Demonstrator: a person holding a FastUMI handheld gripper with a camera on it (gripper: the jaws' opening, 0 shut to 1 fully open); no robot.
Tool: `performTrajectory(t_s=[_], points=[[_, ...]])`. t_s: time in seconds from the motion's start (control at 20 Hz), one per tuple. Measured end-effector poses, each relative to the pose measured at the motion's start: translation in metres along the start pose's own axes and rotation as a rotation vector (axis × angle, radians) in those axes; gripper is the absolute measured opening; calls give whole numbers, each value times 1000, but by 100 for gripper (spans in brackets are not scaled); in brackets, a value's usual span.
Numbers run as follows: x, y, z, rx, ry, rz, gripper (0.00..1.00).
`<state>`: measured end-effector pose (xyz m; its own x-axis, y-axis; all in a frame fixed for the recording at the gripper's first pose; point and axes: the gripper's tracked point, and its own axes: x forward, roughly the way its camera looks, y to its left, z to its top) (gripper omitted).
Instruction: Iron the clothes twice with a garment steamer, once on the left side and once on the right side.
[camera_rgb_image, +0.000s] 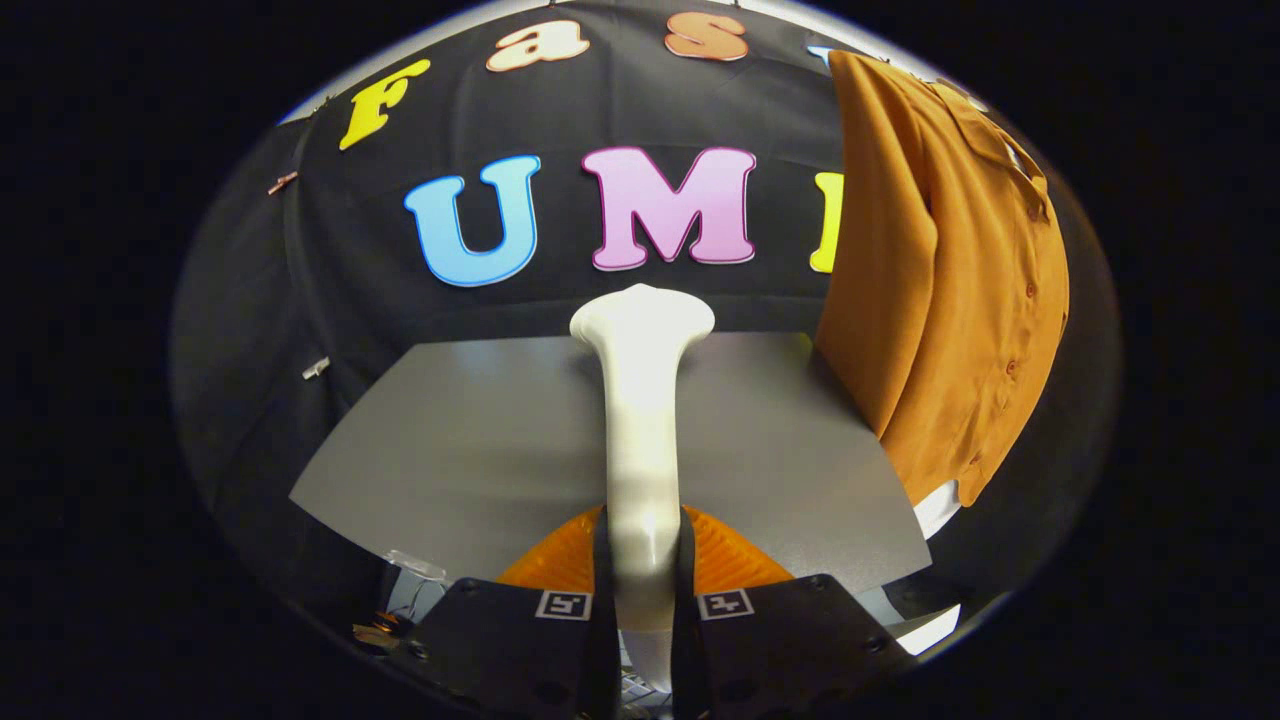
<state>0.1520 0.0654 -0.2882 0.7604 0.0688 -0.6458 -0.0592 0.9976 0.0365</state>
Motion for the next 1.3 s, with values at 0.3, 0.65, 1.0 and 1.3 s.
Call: performTrajectory(t_s=[0.3, 0.65, 1.0, 1.3], points=[[-92, -12, 64, 34, -257, 21, 23], [-190, -54, 102, 16, -499, -6, 23], [-219, -151, 127, 40, -636, -88, 23], [-187, -209, 123, 5, -643, -119, 23]])
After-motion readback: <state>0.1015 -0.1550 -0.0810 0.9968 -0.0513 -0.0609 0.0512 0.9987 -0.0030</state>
